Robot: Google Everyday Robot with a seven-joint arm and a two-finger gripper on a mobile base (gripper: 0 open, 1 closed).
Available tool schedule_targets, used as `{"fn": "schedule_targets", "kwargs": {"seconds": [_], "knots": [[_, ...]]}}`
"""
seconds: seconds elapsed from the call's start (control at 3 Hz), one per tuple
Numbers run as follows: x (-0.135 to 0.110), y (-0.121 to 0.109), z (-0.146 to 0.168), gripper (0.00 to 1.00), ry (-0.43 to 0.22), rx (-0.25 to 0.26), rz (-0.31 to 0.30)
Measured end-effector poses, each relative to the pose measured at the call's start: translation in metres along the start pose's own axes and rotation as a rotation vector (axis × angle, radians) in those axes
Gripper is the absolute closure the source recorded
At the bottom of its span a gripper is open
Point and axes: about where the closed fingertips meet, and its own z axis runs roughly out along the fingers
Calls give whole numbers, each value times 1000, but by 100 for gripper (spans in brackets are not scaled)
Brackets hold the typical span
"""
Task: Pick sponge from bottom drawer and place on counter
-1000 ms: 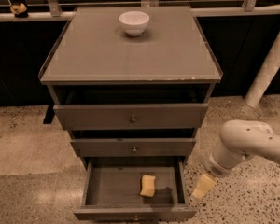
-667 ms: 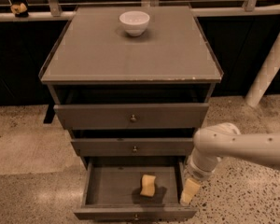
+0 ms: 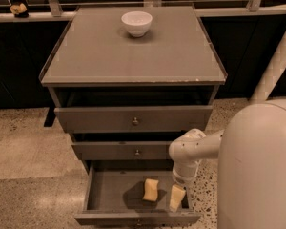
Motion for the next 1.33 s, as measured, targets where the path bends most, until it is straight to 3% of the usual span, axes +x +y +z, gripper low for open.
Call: {"fn": "schedule_targets", "kwargs": {"seconds": [0.33,0.67,1.0,1.33], "knots": [[0,0,0,0,0,0,0],[20,-8,4,0,-73,-17,87],[51,-24,34,0,-131,-71,299],[66,-32,90,0,-86,-173,516]]}}
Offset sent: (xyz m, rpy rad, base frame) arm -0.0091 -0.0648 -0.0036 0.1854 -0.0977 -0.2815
